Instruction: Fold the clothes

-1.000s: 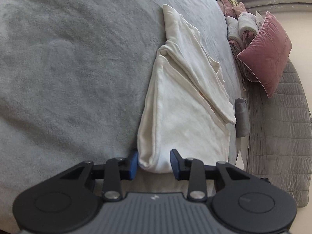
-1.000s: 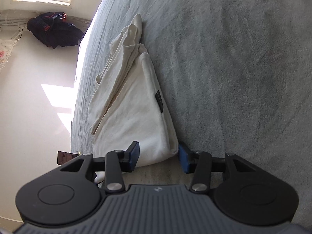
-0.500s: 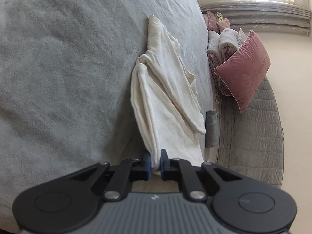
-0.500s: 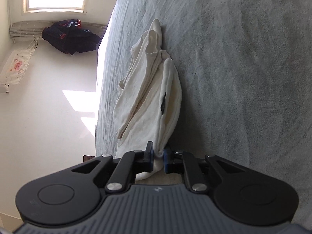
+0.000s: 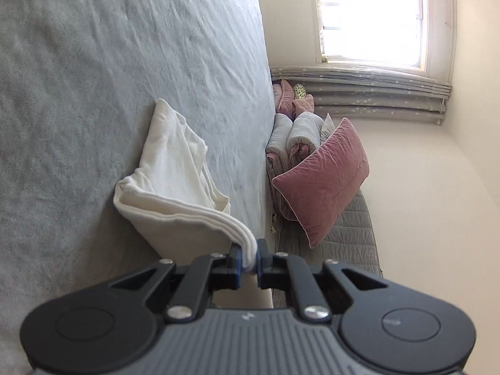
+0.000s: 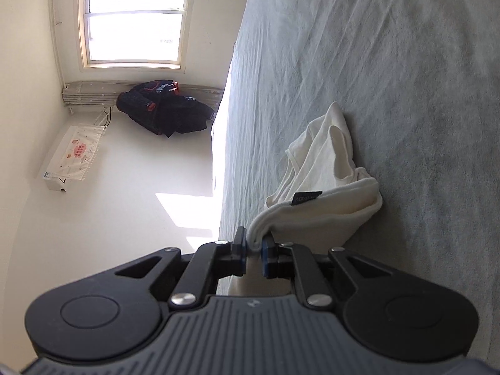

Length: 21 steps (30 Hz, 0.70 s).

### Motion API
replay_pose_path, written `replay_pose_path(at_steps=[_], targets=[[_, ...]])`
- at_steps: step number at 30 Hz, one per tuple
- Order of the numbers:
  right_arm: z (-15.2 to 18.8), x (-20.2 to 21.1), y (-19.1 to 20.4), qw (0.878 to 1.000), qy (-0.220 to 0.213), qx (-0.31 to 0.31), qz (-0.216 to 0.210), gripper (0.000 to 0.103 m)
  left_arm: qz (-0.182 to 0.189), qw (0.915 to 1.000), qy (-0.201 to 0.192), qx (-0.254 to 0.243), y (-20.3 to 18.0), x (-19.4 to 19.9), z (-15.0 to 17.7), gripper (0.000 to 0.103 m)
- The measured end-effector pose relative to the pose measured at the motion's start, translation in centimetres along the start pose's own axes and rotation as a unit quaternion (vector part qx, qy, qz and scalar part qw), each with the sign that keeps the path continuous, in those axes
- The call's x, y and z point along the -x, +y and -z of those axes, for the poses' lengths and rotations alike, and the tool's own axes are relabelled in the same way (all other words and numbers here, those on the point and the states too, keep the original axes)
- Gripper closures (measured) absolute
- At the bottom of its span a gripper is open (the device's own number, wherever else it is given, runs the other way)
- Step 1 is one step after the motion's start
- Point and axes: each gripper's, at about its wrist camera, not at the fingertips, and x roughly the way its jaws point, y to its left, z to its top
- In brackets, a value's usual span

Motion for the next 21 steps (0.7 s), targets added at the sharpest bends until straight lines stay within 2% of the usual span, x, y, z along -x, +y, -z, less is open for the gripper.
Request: replay_pose_path(at_steps=[7,16,18,21], targets=[[-2.9,-2.8,-0.5,0.999,-0.026,-0.021,-0.001,0.091,0.003,0.9994,-0.032,0.016,-0.7,-3.4,-3.7,0.095],[-5.3,-5.1,-3.7,0.997,-0.038,-0.066,0.016,0.088,-0.049,0.9968,-0.055,0.029,1.1,-7.2,-7.2,0.093],[-5.5,-4.7,-4.7,0.995,-0.044,-0.084,0.02,0.084,-0.063,0.996,-0.055,0.032,1.8,-7.9,-7.7,0.091],[-6.1,-3.6,-6.1,0.992,-0.064,-0.109,0.022,0.076,-0.067,0.9955,-0.058,0.034,2.5,-8.3,-8.6,0.077]])
